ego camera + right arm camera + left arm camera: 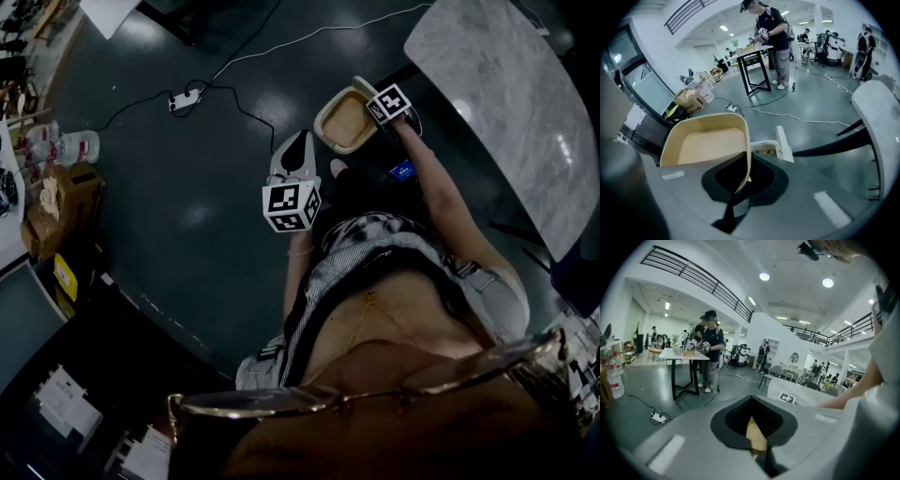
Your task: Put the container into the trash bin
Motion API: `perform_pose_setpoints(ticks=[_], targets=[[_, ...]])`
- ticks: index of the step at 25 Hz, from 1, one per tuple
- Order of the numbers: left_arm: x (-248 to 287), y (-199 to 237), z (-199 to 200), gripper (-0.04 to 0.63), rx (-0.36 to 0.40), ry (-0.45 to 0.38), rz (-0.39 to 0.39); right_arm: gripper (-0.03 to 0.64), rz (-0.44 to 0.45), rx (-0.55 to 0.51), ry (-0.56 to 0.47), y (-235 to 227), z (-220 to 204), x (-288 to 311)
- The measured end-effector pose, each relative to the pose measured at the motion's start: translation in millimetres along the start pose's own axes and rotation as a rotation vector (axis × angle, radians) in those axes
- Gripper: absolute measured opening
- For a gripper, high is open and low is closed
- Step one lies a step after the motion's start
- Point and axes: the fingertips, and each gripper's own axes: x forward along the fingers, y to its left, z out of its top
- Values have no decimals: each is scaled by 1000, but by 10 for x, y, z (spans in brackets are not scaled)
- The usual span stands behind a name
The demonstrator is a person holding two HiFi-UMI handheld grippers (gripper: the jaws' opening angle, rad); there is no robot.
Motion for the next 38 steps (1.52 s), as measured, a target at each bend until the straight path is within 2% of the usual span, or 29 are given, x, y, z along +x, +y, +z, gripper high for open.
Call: perform_pose_setpoints(ticks=[5, 9, 12, 15, 18, 21, 24, 26, 29, 32, 38], targets=[[-85, 108, 19, 0, -31, -6, 25, 34, -59, 65, 9, -180, -218, 355], [-135, 177, 14, 0, -37, 1, 54, 32, -111, 42, 68, -275, -423, 525], [-149, 215, -23, 0, -45, 9, 70, 32, -157, 24, 88, -320, -430, 551], [-167, 217, -57, 0, -53, 19, 79, 32, -247, -8, 107, -473, -442, 544], [-191, 232, -87, 0, -61, 30, 87, 31, -276, -1, 130, -486, -473, 577], [-199, 268, -117, 0, -67, 41, 95, 32, -287, 8, 158, -440, -485, 617], [-182, 277, -118, 0, -69, 40, 94, 32, -258, 0, 147, -364, -421, 692], [-178, 276, -106, 0, -72, 36, 92, 35, -279, 4, 147, -400, -399, 673], [-177, 270, -100, 0, -73, 34, 91, 108, -311, 35, 143, -479, -399, 626], [-162, 271, -115, 0, -71, 37, 88, 132, -296, 54, 132, -485, -400, 633], [-139, 257, -138, 0, -62, 45, 78, 127, -266, 26, 142, -416, -407, 635]])
